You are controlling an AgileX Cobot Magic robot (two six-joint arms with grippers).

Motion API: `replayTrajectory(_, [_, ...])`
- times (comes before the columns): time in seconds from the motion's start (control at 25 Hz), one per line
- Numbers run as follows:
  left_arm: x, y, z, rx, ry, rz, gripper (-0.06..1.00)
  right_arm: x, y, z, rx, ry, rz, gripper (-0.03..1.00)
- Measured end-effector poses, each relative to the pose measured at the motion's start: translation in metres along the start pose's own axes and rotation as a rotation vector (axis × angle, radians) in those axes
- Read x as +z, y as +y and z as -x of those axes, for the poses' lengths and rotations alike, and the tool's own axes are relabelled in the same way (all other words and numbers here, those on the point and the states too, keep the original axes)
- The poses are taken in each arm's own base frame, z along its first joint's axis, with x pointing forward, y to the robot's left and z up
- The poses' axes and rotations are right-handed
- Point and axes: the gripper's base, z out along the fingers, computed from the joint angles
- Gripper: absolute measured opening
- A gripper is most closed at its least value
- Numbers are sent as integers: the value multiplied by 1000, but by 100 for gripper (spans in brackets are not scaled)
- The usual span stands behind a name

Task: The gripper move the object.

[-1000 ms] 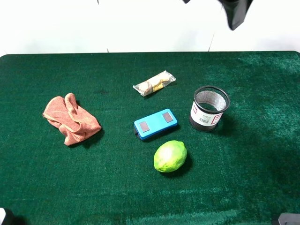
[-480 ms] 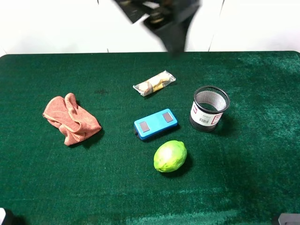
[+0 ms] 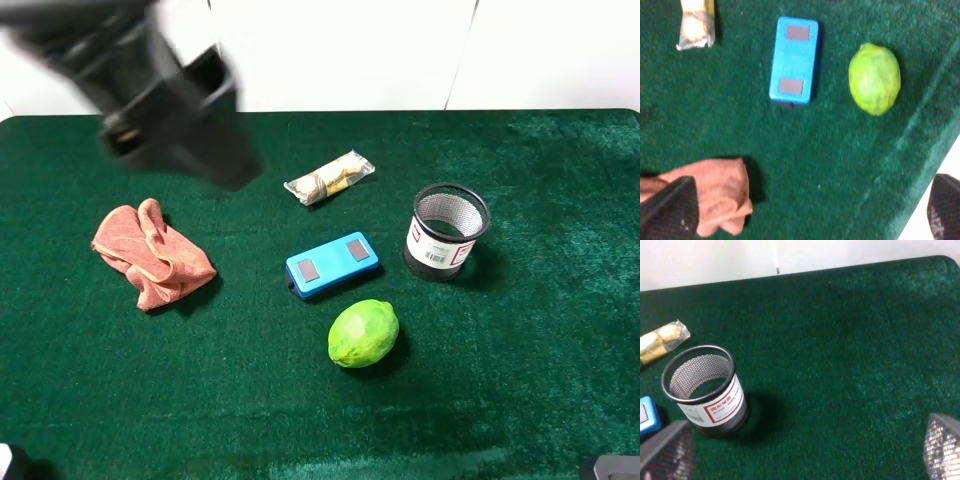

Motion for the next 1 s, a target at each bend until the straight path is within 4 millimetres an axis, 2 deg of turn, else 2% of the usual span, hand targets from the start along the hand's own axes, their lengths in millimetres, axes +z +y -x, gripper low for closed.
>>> replayTrajectory(0.32, [-7,-4,-61,13,55,-3,91,0,0,0,0,0,0,70])
replayTrajectory(0.56, [-22,-5,-100,-7,44,0,91,0,0,0,0,0,0,70])
replayTrajectory(0.8, [-37,-3,-135,-114,42,28,91,0,0,0,0,0,0,70])
replayTrajectory(1.0, [-45,9,-164,-254,2,110,91,0,0,0,0,0,0,70])
